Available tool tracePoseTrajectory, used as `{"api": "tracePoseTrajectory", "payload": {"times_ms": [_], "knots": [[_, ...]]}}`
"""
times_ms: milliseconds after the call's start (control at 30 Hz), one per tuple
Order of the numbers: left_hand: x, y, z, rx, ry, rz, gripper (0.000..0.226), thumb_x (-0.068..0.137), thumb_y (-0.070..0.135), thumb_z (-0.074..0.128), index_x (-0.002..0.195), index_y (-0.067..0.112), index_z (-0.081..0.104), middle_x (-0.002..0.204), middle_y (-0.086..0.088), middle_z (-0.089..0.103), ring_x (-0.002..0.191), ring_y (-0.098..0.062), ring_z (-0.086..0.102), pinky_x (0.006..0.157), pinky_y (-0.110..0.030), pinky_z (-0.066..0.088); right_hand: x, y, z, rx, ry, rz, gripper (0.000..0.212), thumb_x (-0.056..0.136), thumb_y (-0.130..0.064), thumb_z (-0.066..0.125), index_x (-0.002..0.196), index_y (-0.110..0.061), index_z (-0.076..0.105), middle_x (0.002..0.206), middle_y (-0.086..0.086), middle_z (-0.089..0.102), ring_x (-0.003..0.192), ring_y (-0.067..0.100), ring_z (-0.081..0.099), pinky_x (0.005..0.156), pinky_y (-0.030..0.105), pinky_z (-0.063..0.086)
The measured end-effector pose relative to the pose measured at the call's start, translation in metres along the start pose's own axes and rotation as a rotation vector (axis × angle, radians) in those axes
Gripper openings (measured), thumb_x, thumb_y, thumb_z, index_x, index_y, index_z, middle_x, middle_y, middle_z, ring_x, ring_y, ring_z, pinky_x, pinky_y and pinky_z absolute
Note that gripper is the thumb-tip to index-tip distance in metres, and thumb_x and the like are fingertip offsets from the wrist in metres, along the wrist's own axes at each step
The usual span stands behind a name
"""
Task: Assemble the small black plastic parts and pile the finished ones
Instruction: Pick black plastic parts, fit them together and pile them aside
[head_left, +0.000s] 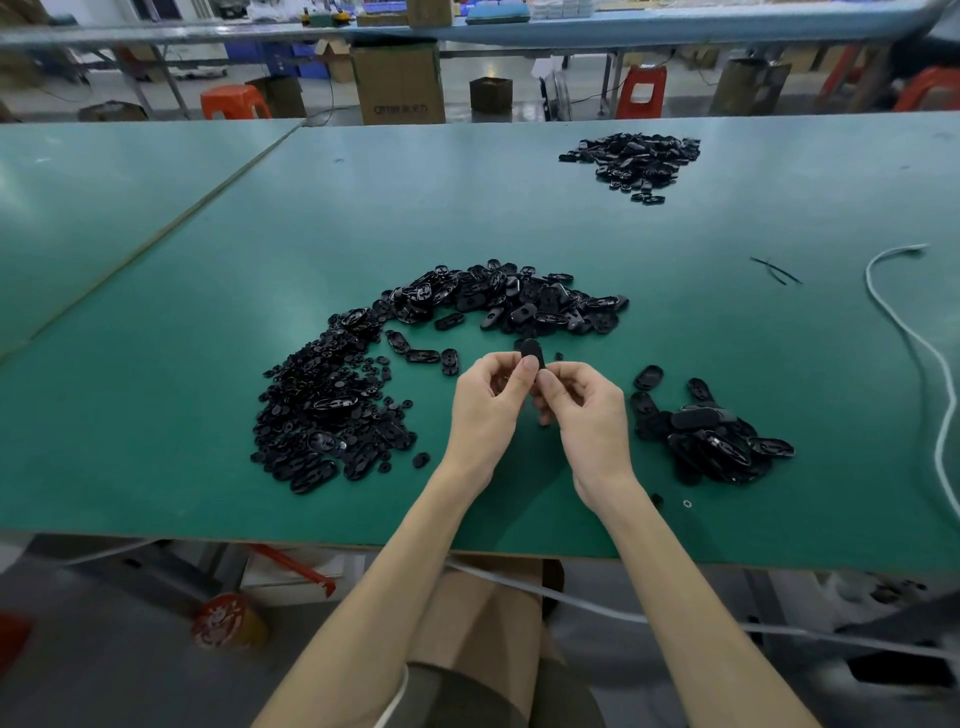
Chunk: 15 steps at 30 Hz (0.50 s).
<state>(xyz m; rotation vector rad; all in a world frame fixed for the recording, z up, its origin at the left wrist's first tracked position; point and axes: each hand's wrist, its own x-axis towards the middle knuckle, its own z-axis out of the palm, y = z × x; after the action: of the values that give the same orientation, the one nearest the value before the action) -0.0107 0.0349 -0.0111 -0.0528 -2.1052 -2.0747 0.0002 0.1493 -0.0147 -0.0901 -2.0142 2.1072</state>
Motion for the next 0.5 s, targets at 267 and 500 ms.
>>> {"api": "tracePoseTrajectory", "payload": {"times_ms": [267,500], "knots": [[-0.0015,0.003,0.0001,-0.025,-0.057,0.022,0.011,0.098,0.02,0.07,0.095,0.01,0.071,0.067,0.009,0.068,0.058,-0.005,0.059,0.056,-0.013,0.044,-0.0003,-0.0019,-0.002,0.08,0.081,0.006,0.006,0.102,-0.012,0.065,0.097,-0.014,0.067,0.079,-0.002,0.072,0.068,0.013,0.064,0.067,0.034,0.056],[-0.0029,0.005,-0.0006,-0.055,-0.126,-0.013,0.01,0.096,0.017,0.071,0.103,0.009,0.071,0.073,0.0,0.073,0.057,-0.013,0.065,0.056,-0.015,0.046,0.0008,-0.0032,-0.0031,0.185,0.109,0.04,0.011,0.103,-0.015,0.064,0.096,-0.011,0.073,0.078,0.003,0.067,0.066,0.017,0.053,0.067,0.043,0.051]]}}
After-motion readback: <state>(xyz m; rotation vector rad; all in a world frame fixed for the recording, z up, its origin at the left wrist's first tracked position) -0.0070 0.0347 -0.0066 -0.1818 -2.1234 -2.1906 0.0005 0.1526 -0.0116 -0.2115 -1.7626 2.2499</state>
